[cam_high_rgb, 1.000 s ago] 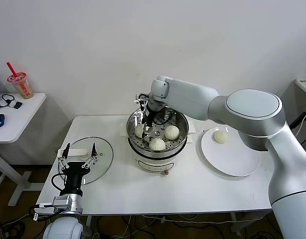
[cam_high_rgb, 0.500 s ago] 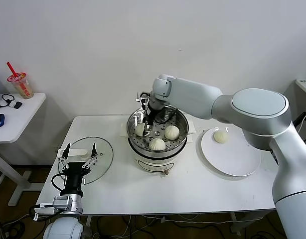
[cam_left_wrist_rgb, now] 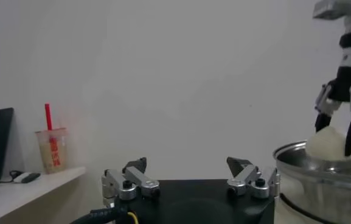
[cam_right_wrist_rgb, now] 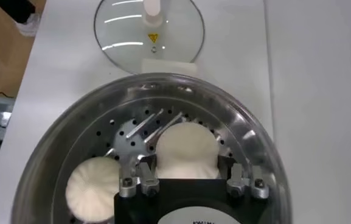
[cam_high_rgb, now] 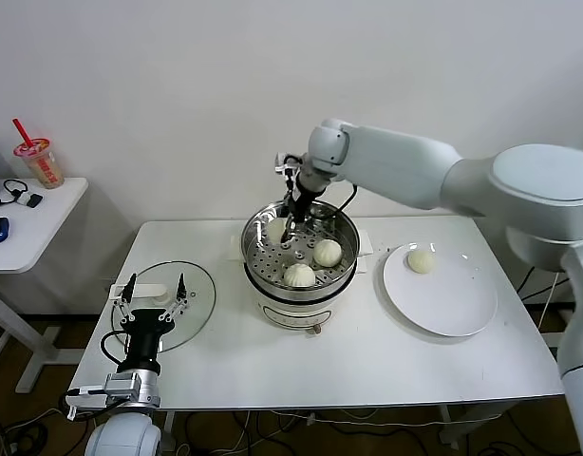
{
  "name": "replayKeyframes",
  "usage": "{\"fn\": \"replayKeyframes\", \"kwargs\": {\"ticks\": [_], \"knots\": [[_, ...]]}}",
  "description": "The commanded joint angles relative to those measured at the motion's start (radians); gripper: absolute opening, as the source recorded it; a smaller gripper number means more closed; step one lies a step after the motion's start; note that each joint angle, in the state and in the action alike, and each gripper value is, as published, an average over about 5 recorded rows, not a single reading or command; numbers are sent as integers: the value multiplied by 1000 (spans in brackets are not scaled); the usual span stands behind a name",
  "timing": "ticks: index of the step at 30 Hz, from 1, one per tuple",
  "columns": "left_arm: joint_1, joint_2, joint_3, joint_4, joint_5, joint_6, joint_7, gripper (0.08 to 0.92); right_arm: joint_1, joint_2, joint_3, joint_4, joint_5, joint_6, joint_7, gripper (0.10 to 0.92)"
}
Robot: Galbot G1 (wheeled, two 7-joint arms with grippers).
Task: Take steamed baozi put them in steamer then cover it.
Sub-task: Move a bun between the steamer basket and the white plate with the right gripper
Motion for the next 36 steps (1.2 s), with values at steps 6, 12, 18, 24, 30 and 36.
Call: {"fn": "replayKeyframes", "kwargs": {"ticks": [6, 12, 18, 24, 30, 36], "knots": [[7, 8, 12, -8, 12, 6, 5, 823, 213, -387, -110, 264, 7, 7, -16, 662], [5, 2, 37, -23, 29, 20, -1, 823, 240, -522, -162, 279, -60, 29, -39, 662], [3, -6, 56, -32, 42, 30, -9, 823, 184, -635, -142, 272, -163, 36, -41, 662], [10, -7, 57, -36, 51, 30, -12, 823, 38, -699, -45, 265, -241, 36, -31, 662], [27, -6, 55, -48, 62, 28, -13, 823, -166, -704, 88, 237, -297, 35, -22, 662], [22, -7, 59, -40, 74, 27, -33, 823, -325, -647, 236, 167, -359, 42, -18, 665]]}}
